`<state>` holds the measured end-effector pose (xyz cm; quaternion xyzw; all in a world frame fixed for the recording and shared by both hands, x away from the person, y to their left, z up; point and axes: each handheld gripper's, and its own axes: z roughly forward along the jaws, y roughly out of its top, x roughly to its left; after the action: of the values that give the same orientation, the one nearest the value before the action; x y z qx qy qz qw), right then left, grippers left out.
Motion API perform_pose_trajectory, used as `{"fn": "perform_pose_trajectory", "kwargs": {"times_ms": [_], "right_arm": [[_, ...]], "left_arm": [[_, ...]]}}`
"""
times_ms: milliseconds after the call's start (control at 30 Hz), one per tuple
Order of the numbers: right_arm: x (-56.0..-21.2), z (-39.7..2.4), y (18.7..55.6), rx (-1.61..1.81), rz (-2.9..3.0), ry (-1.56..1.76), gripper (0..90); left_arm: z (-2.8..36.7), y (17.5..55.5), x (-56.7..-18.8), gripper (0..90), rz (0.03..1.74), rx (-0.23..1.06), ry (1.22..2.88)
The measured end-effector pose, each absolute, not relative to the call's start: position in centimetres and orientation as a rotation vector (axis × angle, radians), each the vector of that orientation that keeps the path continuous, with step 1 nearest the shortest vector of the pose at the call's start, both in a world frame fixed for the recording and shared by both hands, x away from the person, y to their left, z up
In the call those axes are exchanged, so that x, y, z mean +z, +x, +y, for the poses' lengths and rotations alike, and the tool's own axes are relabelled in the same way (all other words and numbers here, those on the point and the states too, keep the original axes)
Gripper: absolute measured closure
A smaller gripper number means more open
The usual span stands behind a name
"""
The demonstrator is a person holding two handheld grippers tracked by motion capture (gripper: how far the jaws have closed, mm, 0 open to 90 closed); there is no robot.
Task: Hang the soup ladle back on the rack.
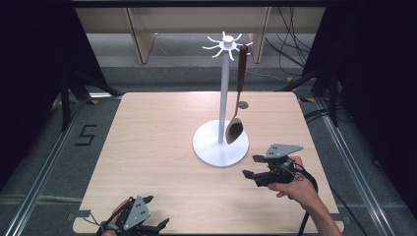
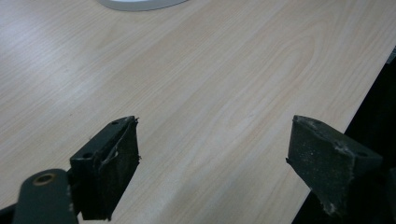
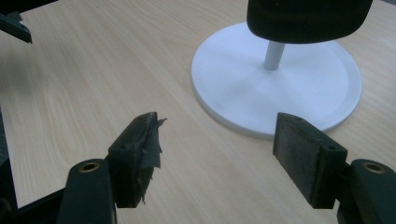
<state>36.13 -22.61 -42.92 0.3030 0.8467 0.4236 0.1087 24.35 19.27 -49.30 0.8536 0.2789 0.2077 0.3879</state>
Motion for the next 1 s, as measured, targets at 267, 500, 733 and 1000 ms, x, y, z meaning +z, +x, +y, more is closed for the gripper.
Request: {"fn": "perform_pose_trajectory", "kwargs": {"times_ms": [267,500,733,1000], "right_arm": [[-44.1,-22.5,35.2,1.212,2.529,0.904,31.1],[-44.9,-22.3,34.6,1.196,2.554,0.879,29.0],[-45.6,-22.4,34.1,1.188,2.555,0.875,27.3],[-46.0,-22.6,33.6,1.208,2.535,0.897,23.0]], "left_arm": [[19.3,24.4,-49.2,15.7,0.712,0.533,2.172],[19.3,24.3,-49.2,15.7,0.708,0.537,2.174],[19.3,24.3,-49.2,15.7,0.708,0.534,2.174],[19.3,24.3,-49.2,15.8,0.709,0.535,2.174]]}}
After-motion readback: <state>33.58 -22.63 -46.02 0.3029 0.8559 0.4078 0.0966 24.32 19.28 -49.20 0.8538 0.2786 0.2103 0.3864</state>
